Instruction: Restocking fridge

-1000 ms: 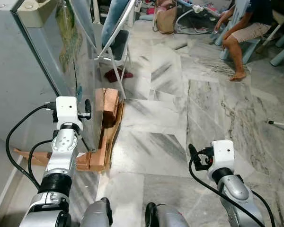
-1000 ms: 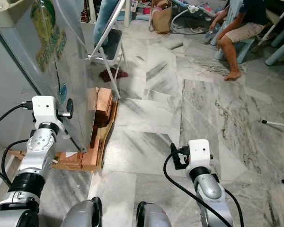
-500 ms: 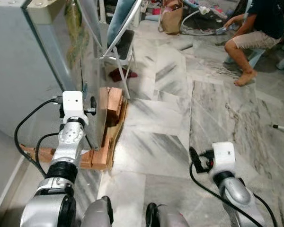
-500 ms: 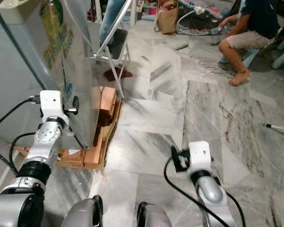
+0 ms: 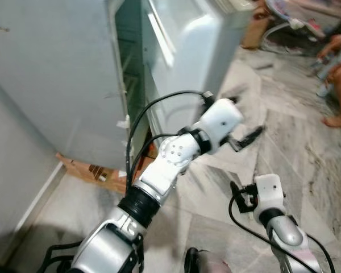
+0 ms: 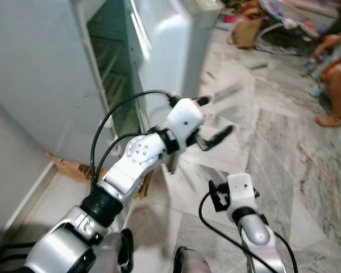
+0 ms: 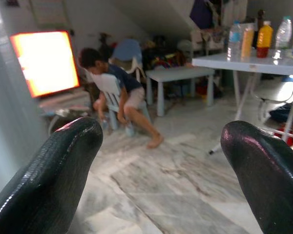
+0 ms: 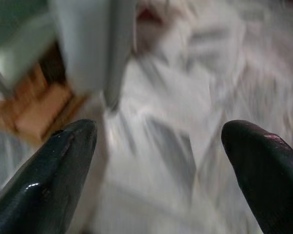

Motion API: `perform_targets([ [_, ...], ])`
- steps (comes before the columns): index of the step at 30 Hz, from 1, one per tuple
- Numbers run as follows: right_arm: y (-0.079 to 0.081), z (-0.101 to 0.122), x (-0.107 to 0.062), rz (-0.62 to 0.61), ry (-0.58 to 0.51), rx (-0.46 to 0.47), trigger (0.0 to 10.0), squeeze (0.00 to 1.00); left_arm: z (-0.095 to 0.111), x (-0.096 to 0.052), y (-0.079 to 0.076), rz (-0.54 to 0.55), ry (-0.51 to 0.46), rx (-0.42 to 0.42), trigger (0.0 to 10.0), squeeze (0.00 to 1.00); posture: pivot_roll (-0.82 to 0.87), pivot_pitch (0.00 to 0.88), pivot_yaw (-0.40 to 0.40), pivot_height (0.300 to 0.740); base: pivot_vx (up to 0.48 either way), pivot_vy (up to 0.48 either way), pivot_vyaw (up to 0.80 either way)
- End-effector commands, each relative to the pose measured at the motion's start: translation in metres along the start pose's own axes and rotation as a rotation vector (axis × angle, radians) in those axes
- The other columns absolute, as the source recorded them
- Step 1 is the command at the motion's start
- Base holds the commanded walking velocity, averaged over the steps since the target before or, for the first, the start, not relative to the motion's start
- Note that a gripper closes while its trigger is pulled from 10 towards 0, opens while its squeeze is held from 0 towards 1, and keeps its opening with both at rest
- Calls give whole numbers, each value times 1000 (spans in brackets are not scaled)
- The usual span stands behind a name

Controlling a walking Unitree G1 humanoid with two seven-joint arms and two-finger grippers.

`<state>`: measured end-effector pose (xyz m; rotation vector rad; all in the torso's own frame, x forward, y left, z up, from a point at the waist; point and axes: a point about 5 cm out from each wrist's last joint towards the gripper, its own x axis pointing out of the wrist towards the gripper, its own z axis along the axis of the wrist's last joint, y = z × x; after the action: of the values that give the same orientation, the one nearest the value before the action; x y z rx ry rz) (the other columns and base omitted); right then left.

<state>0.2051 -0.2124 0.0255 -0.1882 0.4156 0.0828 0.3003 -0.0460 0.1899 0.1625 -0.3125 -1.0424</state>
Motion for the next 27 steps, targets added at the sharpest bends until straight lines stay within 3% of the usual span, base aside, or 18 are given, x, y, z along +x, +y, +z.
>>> perform_targets([
  [1, -4, -4, -1, -19, 14, 5, 10000, 0, 31, 31, -18, -47, -109, -37, 10000, 0, 12, 133, -61, 740, 0, 0, 0],
  [3, -1, -4, 3, -18, 10, 14, 10000, 0, 18, 18, 17, 86, -58, -23, 10000, 0, 19, 130, -58, 740, 0, 0, 0],
  [5, 1, -4, 5, -14, 2, 14, 10000, 0, 10, 3, 36, 157, -20, -18, 10000, 0, 24, 131, -57, 740, 0, 0, 0],
  [11, 4, 11, 12, -8, -88, 7, 10000, 0, -30, -52, 69, 339, 137, -9, 10000, 0, 30, 134, -50, 740, 0, 0, 0],
  [12, 5, 18, 14, 0, -115, 10, 10000, 0, -43, -72, 75, 403, 175, -26, 10000, 0, 30, 137, -48, 740, 0, 0, 0],
  [15, 6, 26, 16, 19, -136, -8, 10000, 0, -53, -104, 78, 512, 210, -36, 10000, 0, 39, 147, -45, 740, 0, -400, 0],
  [19, 7, 30, 18, 31, -148, -9, 10000, 0, -61, -124, 75, 569, 263, -41, 10000, 0, 61, 165, -47, 740, 0, -476, 0],
  [20, 12, 36, 18, 59, -166, -16, 10000, 0, -63, -136, 73, 591, 300, -10, 10000, 0, 77, 171, -50, 740, 0, -450, 0],
  [22, 19, 46, 18, 94, -197, -20, 10000, 0, -59, -146, 73, 595, 308, 24, 10000, 0, 87, 182, -51, 740, 0, -429, 0],
  [24, 22, 50, 18, 106, -209, -17, 10000, 0, -58, -152, 74, 603, 313, 30, 10000, 0, 83, 187, -53, 740, 251, -405, 0],
  [27, 29, 59, 21, 132, -231, -12, 10000, 0, -64, -174, 73, 649, 366, 37, 10000, 0, 77, 184, -51, 740, 254, -402, 0],
])
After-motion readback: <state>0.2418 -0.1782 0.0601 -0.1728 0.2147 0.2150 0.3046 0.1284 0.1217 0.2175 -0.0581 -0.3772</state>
